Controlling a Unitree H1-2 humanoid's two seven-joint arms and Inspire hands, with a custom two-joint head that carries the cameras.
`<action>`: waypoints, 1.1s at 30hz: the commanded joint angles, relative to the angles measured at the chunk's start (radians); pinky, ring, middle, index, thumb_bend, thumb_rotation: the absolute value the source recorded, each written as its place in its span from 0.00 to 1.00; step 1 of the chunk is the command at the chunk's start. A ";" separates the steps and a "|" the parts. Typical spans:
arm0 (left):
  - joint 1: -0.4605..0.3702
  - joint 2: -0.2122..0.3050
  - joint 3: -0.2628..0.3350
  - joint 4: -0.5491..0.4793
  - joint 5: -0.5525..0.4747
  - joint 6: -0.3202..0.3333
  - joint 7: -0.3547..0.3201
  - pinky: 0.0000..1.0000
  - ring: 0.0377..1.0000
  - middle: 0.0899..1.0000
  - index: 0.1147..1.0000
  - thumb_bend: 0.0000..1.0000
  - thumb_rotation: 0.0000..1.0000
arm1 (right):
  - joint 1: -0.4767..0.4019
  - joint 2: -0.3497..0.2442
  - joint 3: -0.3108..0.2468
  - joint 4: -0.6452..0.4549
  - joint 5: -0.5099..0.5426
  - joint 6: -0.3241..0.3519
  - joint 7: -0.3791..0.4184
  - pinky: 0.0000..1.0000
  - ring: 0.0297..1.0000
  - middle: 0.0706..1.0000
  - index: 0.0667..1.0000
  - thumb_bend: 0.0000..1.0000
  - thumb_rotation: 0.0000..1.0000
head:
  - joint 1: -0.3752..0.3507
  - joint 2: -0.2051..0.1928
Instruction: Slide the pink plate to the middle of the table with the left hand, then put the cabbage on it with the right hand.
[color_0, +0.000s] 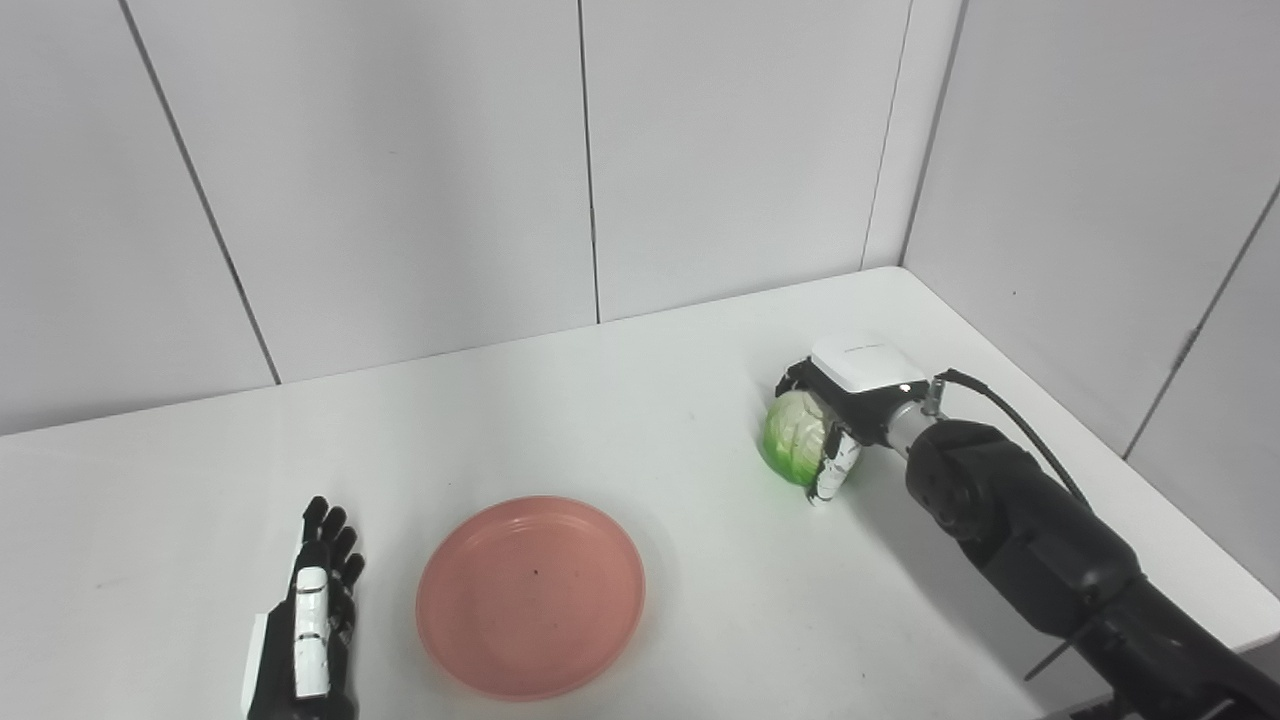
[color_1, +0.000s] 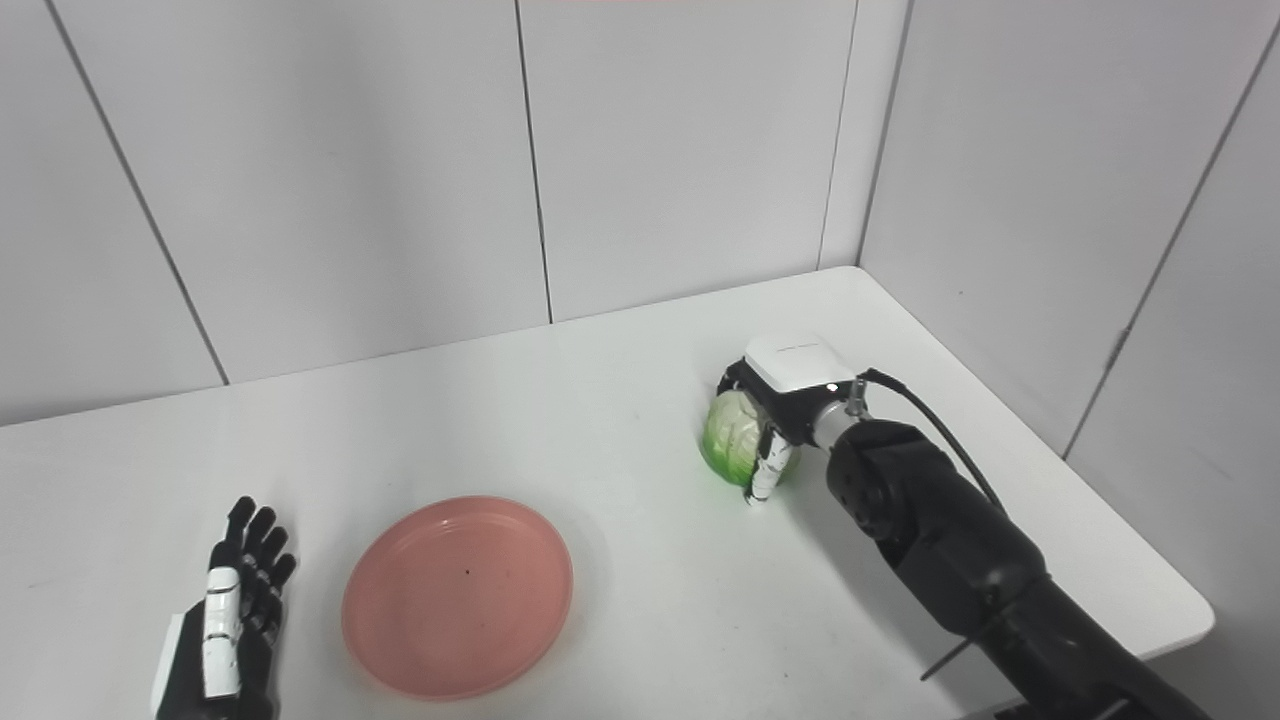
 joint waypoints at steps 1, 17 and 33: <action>0.029 -0.013 -0.006 0.012 0.008 -0.011 0.004 1.00 1.00 1.00 1.00 0.54 1.00 | -0.038 -0.015 -0.026 -0.057 -0.002 -0.035 -0.031 0.27 0.34 0.39 0.45 0.53 0.00 | 0.004 0.000; 0.042 -0.047 -0.050 -0.047 0.075 0.029 0.029 1.00 1.00 1.00 1.00 0.54 1.00 | -0.112 0.072 -0.055 -0.354 0.025 -0.018 0.054 0.27 0.33 0.41 0.45 0.53 0.00 | 0.140 0.037; 0.030 -0.146 -0.086 -0.063 0.137 0.052 0.094 1.00 1.00 1.00 1.00 0.51 1.00 | -0.197 0.225 0.033 -0.421 0.081 -0.085 0.189 0.22 0.28 0.39 0.45 0.53 0.00 | 0.398 0.086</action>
